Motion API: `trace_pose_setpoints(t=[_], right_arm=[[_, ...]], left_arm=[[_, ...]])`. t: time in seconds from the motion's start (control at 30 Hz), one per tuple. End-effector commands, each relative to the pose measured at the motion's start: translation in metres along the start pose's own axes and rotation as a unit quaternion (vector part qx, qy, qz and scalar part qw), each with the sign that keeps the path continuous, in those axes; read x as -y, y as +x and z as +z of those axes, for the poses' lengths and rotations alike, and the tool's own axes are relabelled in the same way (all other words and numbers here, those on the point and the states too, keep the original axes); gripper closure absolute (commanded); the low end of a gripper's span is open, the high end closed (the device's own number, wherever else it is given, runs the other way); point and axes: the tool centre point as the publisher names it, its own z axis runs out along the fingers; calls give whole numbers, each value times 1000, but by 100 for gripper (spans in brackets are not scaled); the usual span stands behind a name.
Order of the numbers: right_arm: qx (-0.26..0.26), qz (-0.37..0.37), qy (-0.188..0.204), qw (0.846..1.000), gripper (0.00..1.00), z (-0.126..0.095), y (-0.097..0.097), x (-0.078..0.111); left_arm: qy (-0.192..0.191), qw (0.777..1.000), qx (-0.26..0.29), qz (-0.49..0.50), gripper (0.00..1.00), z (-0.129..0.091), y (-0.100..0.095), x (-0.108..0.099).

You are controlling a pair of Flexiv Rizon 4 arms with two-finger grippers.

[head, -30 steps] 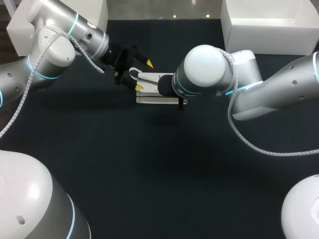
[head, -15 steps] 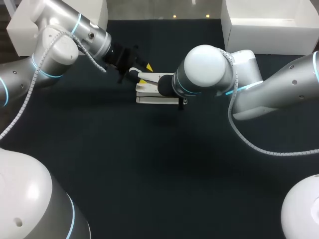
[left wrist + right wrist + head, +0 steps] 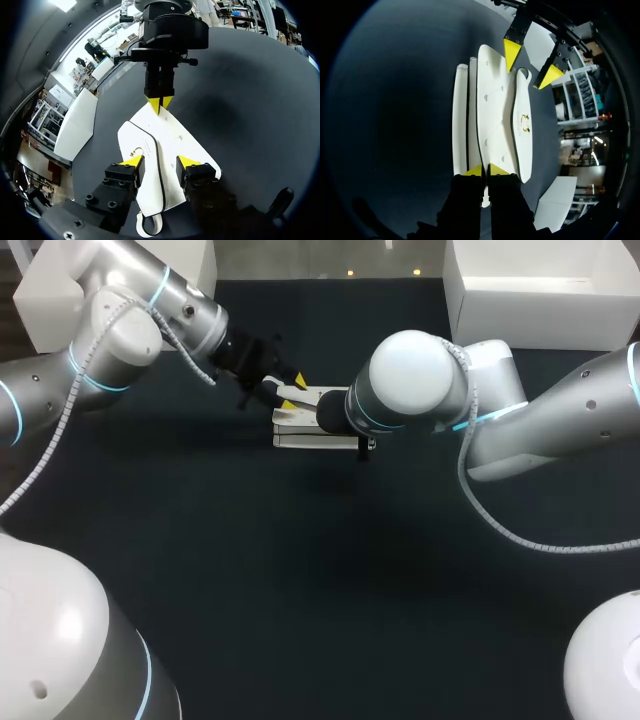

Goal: Pick up the bag, open it, inspect its contents, close it, and place it on the opposite side

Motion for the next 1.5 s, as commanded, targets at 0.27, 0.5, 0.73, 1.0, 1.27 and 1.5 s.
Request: trace_pose_setpoints(t=[0.27, 0.5, 0.73, 1.0, 1.27, 1.5], right_arm=[[3, 0, -1, 1000, 100, 1, 2, 0], [3, 0, -1, 1000, 100, 1, 2, 0], [3, 0, -1, 1000, 100, 1, 2, 0], [3, 0, -1, 1000, 100, 1, 2, 0], [3, 0, -1, 1000, 100, 1, 2, 0], [3, 0, -1, 1000, 100, 1, 2, 0]], left_arm=[[0, 1000, -11, 1, 62, 11, -1, -8], [-5, 1000, -10, -5, 100, 12, -7, -11], [4, 1000, -8, -29, 100, 9, -22, -16], [32, 996, -16, -86, 100, -3, -42, -20], [20, 994, -13, -104, 100, -10, -54, -20], [19, 996, 12, -92, 23, -15, -47, -15]])
